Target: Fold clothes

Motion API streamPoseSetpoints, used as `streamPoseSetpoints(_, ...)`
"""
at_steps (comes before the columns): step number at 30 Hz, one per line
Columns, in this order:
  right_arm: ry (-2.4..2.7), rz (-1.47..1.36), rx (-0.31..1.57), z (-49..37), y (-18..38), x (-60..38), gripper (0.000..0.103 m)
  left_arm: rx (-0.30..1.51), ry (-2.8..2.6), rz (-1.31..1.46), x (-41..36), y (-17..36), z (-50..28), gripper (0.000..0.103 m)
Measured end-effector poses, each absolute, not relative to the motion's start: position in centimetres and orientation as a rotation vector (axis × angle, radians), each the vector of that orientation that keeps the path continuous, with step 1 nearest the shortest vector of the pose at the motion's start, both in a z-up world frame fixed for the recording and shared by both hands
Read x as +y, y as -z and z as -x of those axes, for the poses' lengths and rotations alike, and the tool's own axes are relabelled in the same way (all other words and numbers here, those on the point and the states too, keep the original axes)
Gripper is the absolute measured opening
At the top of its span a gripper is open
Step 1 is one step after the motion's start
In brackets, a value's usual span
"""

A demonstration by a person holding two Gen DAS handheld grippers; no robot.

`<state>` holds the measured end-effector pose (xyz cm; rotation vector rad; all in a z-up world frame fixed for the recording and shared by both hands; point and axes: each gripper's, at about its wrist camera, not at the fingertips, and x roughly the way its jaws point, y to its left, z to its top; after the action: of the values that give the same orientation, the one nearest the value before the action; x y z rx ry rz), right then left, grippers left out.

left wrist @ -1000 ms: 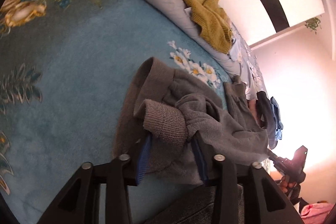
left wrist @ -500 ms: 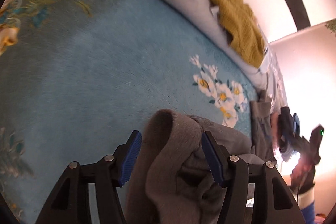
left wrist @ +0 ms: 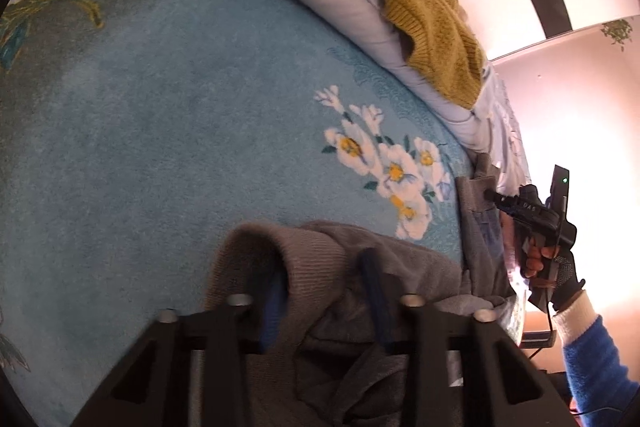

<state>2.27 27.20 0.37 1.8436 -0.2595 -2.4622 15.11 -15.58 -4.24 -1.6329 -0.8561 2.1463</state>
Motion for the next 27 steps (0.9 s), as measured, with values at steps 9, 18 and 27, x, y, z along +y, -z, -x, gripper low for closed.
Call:
streamPoseSetpoints(9, 2.617, -1.548, -0.430, -11.7, -11.9, 29.6, 0.009, -0.965, -2.208, 1.518, -16.0, 2.6, -16.0, 0.008)
streamPoseSetpoints(18, 2.998, -1.294, -0.678, -25.9, -20.6, 39.0, 0.009, -1.035, -2.249, 1.444, -17.3, 0.6, -16.2, 0.007)
streamPoseSetpoints(27, 3.200, -1.555, -1.126, -38.1, -13.5, 50.1, 0.009, -1.038, -2.273, 1.453, -17.9, 0.4, -16.3, 0.007)
